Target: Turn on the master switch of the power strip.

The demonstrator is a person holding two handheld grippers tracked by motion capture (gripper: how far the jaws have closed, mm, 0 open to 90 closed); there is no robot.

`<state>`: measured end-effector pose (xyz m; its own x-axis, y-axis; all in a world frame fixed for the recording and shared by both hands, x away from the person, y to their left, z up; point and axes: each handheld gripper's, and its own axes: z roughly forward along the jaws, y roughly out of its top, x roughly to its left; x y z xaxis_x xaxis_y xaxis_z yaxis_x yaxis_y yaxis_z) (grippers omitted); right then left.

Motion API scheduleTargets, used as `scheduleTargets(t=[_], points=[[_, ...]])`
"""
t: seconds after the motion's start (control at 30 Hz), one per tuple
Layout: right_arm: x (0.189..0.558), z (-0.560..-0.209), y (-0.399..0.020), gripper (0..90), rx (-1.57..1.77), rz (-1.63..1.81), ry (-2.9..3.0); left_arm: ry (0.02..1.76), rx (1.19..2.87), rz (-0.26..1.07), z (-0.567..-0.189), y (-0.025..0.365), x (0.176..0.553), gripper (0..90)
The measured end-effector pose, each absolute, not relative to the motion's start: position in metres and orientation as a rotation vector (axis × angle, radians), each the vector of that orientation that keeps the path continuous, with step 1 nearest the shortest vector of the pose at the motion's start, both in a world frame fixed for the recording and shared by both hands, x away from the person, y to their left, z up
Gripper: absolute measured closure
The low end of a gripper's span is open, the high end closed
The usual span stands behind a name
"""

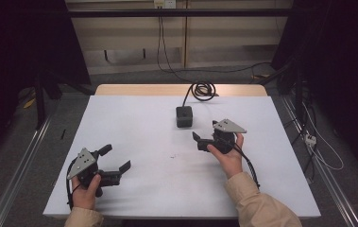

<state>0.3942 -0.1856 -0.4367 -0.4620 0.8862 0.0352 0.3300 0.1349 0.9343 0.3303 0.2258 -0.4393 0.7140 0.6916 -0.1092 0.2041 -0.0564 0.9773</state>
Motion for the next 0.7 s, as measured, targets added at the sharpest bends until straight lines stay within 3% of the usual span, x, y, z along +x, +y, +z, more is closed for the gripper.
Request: scheduleTargets(t=[0.7], points=[[0.416, -0.432, -0.183, 13.2, 1.188, 1.321, 1.855, 0.743, 1.611, 0.456, -0.44, 0.226, 0.33, 2.7]])
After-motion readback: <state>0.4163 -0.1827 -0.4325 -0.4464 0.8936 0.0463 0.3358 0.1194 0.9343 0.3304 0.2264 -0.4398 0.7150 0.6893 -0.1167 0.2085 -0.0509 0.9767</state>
